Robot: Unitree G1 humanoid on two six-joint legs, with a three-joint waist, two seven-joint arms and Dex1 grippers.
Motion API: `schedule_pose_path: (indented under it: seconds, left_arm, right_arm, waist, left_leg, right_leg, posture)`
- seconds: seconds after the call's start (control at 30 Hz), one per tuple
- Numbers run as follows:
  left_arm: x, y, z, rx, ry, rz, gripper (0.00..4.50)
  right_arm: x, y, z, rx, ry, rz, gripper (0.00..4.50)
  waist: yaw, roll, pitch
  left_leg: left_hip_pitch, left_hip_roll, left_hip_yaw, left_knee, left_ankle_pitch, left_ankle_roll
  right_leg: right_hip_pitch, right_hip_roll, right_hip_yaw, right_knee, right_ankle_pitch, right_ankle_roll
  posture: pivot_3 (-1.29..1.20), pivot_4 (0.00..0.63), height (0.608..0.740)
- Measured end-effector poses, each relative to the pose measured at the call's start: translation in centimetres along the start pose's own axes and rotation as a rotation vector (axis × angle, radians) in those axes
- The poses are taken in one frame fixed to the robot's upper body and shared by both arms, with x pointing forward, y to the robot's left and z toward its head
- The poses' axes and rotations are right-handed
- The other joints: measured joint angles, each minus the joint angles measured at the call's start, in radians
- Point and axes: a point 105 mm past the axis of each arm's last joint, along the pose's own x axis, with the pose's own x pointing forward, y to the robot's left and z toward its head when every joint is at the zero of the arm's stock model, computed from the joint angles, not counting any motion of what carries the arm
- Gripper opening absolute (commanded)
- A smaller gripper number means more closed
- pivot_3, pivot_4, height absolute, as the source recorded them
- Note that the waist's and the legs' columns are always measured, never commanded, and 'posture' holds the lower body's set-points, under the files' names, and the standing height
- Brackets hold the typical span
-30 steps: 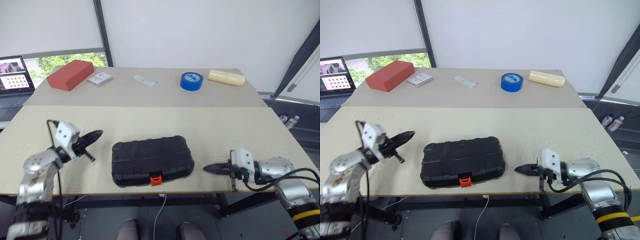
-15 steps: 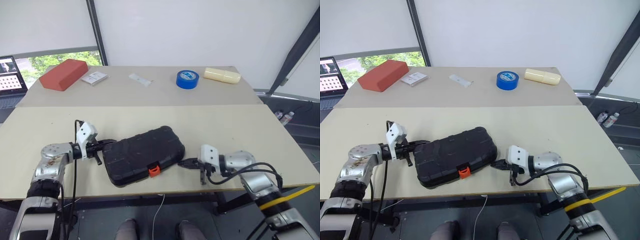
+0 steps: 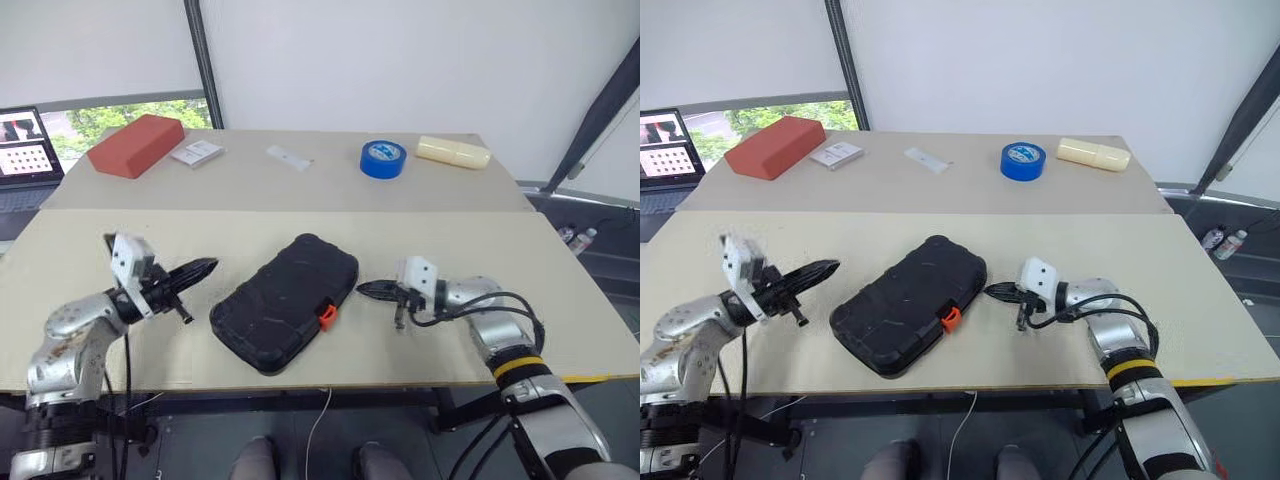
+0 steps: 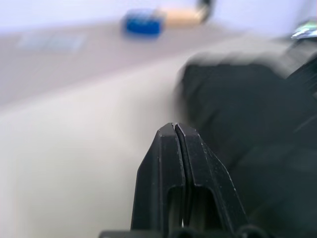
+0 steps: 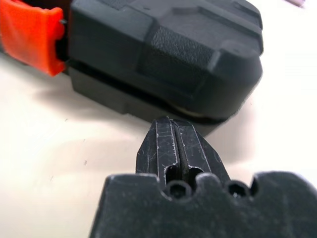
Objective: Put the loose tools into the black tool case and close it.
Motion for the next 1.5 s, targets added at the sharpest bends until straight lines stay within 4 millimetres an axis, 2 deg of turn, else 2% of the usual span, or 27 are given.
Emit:
schedule_pose_path:
  seconds: [0.07, 0.17, 0.2, 0.27, 0.33, 0.43, 0.83, 1.13, 1.5]
  left_arm:
    - [2.2, -1.9, 0.3, 0.003, 0.03, -0.101, 0.07]
    - [5.3, -3.8, -2.3, 0.004, 0.151, -0.179, 0.07]
    - [6.1, -4.2, -3.6, 0.001, 0.206, -0.194, 0.07]
    - [6.8, -4.2, -4.7, 0.042, 0.306, -0.185, 0.07]
    - [7.0, -4.0, -5.4, 0.053, 0.356, -0.16, 0.07]
    - [7.0, -4.1, -5.7, 0.053, 0.368, -0.143, 0.07]
    - [6.4, -4.6, -5.8, 0.03, 0.362, -0.116, 0.07]
    - [6.5, -4.7, -6.1, 0.018, 0.361, -0.11, 0.07]
    - [6.7, -4.7, -6.0, 0.01, 0.353, -0.112, 0.07]
  right_arm:
    - [-0.7, 1.2, -0.6, 0.07, 0.007, 0.032, 0.0]
    - [-0.7, 3.5, 0.0, 0.14, -0.023, 0.107, 0.0]
    - [-0.4, 4.2, 0.5, 0.15, -0.032, 0.135, 0.0]
    - [0.3, 5.3, 1.1, 0.164, -0.039, 0.173, 0.0]
    - [1.2, 5.9, 1.7, 0.165, -0.055, 0.188, 0.0]
    - [2.0, 6.3, 1.9, 0.149, -0.055, 0.195, 0.0]
    - [4.6, 5.7, 3.5, 0.145, -0.101, 0.18, 0.0]
    - [5.3, 6.0, 3.1, 0.167, -0.086, 0.191, 0.0]
    - [6.0, 6.4, 1.9, 0.219, -0.025, 0.197, 0.0]
  waist:
    - [0.001, 0.0, 0.0]
    - [-0.003, 0.001, 0.0]
    - [-0.008, 0.001, 0.0]
    - [-0.013, 0.003, -0.002]
    - [-0.013, 0.006, -0.003]
    - [-0.014, 0.005, -0.004]
    - [-0.015, 0.007, -0.01]
    - [-0.022, 0.006, -0.012]
    - [-0.022, 0.006, -0.013]
  left_leg:
    - [0.001, 0.0, 0.0, 0.0, 0.0, 0.0]
    - [0.003, 0.0, 0.0, 0.0, 0.0, 0.0]
    - [0.004, 0.0, -0.001, 0.0, 0.0, 0.0]
    - [0.008, 0.0, -0.002, 0.0, 0.0, 0.0]
    - [0.015, 0.0, -0.001, 0.0, 0.0, 0.0]
    - [0.022, 0.0, -0.001, -0.001, -0.005, -0.008]
    - [0.022, -0.001, -0.001, -0.002, -0.006, -0.008]
    - [0.028, 0.0, -0.001, -0.004, -0.006, -0.008]
    - [0.028, 0.0, -0.001, -0.005, -0.006, -0.009]
  right_leg:
    - [0.0, 0.0, 0.0, 0.001, 0.0, 0.0]
    - [0.0, 0.002, 0.001, 0.001, 0.0, 0.001]
    - [0.0, 0.002, 0.002, 0.002, -0.001, 0.002]
    - [0.004, 0.003, 0.003, 0.001, -0.002, 0.004]
    - [0.012, 0.002, 0.003, 0.001, -0.004, 0.005]
    - [0.017, 0.001, 0.003, -0.001, -0.009, -0.002]
    - [0.017, 0.001, 0.003, 0.0, -0.01, -0.002]
    - [0.017, 0.001, 0.003, 0.0, -0.01, -0.004]
    - [0.016, 0.001, 0.003, 0.0, -0.011, -0.005]
  posture:
    - [0.0, 0.15, 0.74]
    - [0.0, 0.15, 0.74]
    - [0.0, 0.15, 0.74]
    - [0.0, 0.15, 0.74]
    - [0.0, 0.15, 0.74]
    - [0.0, 0.15, 0.74]
    - [0.0, 0.15, 0.74]
    - [0.0, 0.15, 0.74]
    - [0.0, 0.15, 0.74]
